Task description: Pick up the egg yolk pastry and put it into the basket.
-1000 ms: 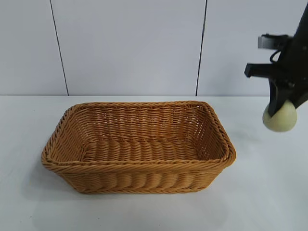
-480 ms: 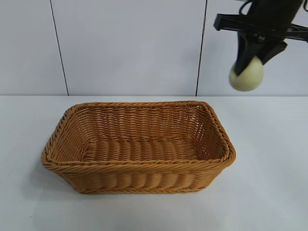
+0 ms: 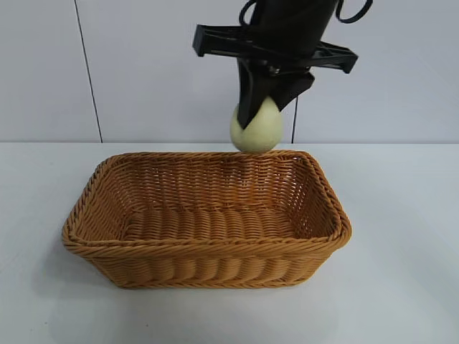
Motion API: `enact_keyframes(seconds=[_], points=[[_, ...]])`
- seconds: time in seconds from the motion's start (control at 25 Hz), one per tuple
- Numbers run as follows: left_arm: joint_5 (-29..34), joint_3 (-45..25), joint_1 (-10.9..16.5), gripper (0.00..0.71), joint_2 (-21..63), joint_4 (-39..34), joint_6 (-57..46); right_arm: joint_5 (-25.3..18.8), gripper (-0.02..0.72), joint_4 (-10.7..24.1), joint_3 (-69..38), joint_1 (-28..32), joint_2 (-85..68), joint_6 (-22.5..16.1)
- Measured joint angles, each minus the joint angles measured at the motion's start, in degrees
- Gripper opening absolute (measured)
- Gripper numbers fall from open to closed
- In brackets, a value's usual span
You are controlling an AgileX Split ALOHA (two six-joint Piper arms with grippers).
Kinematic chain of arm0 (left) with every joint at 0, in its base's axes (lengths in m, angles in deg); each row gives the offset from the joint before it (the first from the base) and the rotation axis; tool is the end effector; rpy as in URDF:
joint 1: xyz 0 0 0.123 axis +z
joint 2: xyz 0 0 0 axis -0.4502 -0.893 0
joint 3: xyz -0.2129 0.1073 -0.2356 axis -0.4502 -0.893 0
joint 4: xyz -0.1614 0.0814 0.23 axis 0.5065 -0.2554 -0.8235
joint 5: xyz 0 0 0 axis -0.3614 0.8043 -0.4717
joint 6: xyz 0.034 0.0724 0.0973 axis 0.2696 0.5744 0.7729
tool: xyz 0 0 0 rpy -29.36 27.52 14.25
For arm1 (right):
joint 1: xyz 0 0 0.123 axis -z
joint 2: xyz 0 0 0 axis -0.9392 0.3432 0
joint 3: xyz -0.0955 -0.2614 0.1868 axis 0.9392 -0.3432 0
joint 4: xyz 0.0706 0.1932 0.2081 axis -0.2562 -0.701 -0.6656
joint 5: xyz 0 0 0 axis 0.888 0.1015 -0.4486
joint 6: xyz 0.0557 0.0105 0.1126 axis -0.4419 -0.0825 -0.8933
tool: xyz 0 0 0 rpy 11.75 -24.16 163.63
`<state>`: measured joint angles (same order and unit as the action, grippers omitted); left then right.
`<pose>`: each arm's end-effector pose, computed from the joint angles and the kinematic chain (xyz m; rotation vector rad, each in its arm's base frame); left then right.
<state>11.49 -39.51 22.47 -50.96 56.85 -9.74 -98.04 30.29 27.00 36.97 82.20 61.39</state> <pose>0.0103 -0.0019 0.2812 -0.0119 2.0458 -0.1136 0.3924 0.2692 0.2551 -0.5589 2.8051 0.3082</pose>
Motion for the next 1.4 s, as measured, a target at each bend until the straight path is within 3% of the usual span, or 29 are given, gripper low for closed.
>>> enact_keyframes(seconds=[0.32,0.44,0.52,0.6,0.64,0.68,0.72,0.84,1.12,1.4], points=[[0.00,0.00,0.00,0.678,0.00,0.00,0.00,8.37,0.151,-0.07,0.00,-1.90,10.17,-0.76],[0.00,0.00,0.00,0.678,0.00,0.00,0.00,9.66,0.172,0.06,0.00,-1.90,12.68,-0.76],[0.00,0.00,0.00,0.678,0.00,0.00,0.00,9.90,0.226,0.23,0.00,-1.90,13.11,-0.76],[0.00,0.00,0.00,0.678,0.00,0.00,0.00,9.62,0.349,0.23,0.51,-1.90,13.11,-0.80],[0.00,0.00,0.00,0.678,0.00,0.00,0.00,9.35,0.449,0.24,0.96,-1.90,13.11,-0.80],[0.00,0.00,0.00,0.678,0.00,0.00,0.00,8.68,0.547,0.37,1.65,-1.90,13.11,-0.80],[0.00,0.00,0.00,0.678,0.00,0.00,0.00,7.60,0.599,0.65,2.52,-1.90,13.11,-0.80],[0.00,0.00,0.00,0.678,0.00,0.00,0.00,2.02,0.674,1.64,6.29,-1.90,13.13,-0.80],[-0.02,0.00,0.00,0.678,0.00,0.05,0.00,-9.85,0.689,3.49,17.55,-0.87,13.13,-1.06],[-0.07,0.00,0.00,0.678,0.00,0.05,0.00,-11.40,0.694,7.19,20.26,7.19,13.13,-1.56]])
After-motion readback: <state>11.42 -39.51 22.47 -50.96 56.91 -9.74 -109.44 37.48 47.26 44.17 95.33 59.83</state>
